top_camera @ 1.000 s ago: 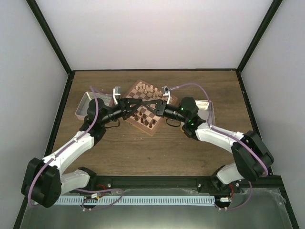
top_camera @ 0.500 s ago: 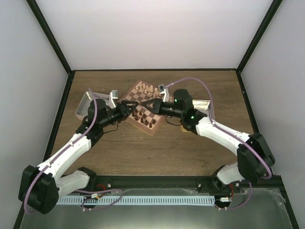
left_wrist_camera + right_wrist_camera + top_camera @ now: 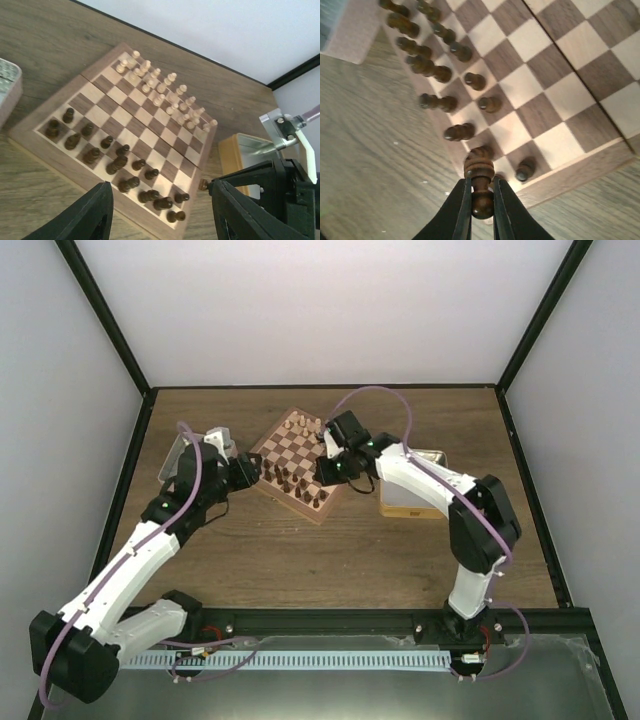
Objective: Set up the chess pieces on the board
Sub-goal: Place the chess piece on the chessboard.
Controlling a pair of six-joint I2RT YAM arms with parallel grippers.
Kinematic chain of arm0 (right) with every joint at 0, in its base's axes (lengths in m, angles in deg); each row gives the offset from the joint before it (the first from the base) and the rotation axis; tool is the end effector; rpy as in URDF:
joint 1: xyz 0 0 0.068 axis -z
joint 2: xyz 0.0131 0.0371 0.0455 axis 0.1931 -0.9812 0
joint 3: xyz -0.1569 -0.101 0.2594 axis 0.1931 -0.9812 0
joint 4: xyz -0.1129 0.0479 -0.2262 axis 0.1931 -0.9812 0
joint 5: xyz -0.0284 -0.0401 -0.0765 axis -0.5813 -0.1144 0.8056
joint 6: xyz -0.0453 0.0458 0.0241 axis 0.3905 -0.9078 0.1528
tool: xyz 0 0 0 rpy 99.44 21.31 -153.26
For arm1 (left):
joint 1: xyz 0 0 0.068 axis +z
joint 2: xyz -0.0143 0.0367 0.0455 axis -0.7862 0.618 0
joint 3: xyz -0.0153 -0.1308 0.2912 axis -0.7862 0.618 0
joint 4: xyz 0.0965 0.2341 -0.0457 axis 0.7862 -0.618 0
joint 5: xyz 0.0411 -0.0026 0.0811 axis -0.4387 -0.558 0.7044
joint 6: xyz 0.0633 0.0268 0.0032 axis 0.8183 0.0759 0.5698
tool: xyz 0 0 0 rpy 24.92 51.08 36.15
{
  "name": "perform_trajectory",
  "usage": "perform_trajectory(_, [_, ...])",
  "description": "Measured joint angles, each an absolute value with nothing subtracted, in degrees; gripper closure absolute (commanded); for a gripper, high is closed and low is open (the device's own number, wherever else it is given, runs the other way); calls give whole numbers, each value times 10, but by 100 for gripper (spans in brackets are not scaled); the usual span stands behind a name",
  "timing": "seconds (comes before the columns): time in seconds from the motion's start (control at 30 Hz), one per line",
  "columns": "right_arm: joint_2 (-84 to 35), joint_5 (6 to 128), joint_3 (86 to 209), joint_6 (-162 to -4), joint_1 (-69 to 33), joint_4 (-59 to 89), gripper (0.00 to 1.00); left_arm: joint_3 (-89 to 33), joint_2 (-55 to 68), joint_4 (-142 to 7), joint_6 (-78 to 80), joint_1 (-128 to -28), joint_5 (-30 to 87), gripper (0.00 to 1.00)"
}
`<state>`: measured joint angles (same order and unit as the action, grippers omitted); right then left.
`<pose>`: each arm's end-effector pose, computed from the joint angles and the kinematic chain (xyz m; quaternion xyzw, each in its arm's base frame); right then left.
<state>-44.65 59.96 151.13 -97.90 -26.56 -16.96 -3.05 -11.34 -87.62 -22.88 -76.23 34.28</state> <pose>0.3073 0.2556 0.2833 -0.1711 0.9285 0.2597 0.2030 0.1944 -0.0907 0.3324 -0.0694 0.8543 -0.2706 0.4383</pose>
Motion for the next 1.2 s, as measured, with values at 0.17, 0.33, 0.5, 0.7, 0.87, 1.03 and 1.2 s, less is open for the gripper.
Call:
perform_trajectory(0.17, [-507,647,1598,-930,-271,-256,93,-33,-122,-891,-202,-762,368,45])
perform_trajectory(0.33, [-554,682,1661,-901,-277,-304,93,-33,-122,-897,-191,-762,375,45])
perform_trajectory(0.5, [-585,694,1678,-884,-280,-337,93,-33,-122,-897,-188,-762,377,45])
perform_trajectory(0.7, [-615,693,1695,-871,-282,-357,93,-33,-121,-896,-186,-762,376,45])
perform_trajectory(0.87, [-632,687,1719,-861,-287,-366,93,-33,-120,-896,-186,-762,372,45])
perform_trajectory(1.03, [-648,679,1728,-856,-292,-367,93,-33,-120,-894,-185,-762,366,45])
perform_trajectory(1.2, [-659,674,1728,-850,-293,-369,92,-33,-119,-892,-185,-762,363,45])
